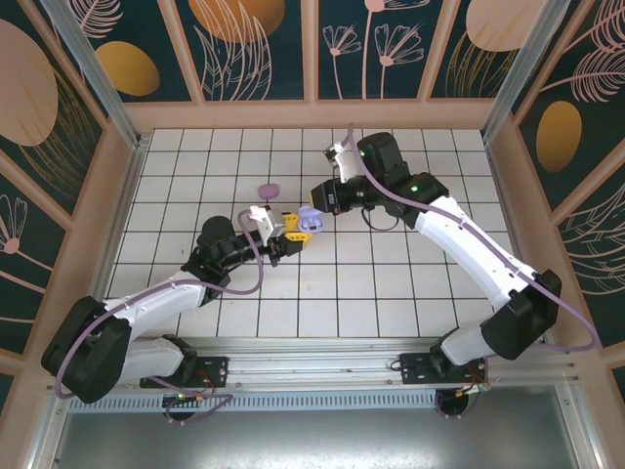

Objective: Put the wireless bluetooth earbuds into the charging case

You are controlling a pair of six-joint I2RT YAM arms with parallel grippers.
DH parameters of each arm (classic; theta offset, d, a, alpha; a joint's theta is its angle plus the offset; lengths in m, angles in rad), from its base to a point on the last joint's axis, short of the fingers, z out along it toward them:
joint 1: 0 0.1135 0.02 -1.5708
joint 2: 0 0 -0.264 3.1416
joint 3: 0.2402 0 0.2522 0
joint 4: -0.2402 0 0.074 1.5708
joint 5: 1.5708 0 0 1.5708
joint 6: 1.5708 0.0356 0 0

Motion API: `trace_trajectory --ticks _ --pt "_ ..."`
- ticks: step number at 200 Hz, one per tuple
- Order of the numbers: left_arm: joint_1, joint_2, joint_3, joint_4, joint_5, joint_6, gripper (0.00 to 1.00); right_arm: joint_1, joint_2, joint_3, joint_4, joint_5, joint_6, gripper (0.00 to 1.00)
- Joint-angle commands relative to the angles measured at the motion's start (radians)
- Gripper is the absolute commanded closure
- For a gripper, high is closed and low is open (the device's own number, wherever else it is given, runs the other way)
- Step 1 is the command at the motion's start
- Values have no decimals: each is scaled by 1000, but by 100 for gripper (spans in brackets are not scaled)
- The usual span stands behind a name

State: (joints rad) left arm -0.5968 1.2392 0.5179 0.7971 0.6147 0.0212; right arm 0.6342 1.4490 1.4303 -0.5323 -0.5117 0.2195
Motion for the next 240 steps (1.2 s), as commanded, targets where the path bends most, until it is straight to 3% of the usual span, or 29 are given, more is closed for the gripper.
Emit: trace_trajectory --ticks 1,65,80,104,218,240 --pt "-4 -24 18 1 -30 -11 100 -5 -21 -25 -15 -52 -11 79" --pt "-3 -23 24 35 -48 -44 100 -36 -164 -182 23 21 68 55" --pt "-4 -25 23 47 -44 -56 100 -64 -197 -217 98 -1 119 47" --pt "-3 -33 21 59 -36 -74 100 -82 -232 -293 263 -99 217 43" --pt "-4 -31 45 138 1 -158 100 -59 -154 -434 602 -410 488 40" --pt "-4 -21 42 162 3 -167 100 -48 -126 -436 641 -445 529 45"
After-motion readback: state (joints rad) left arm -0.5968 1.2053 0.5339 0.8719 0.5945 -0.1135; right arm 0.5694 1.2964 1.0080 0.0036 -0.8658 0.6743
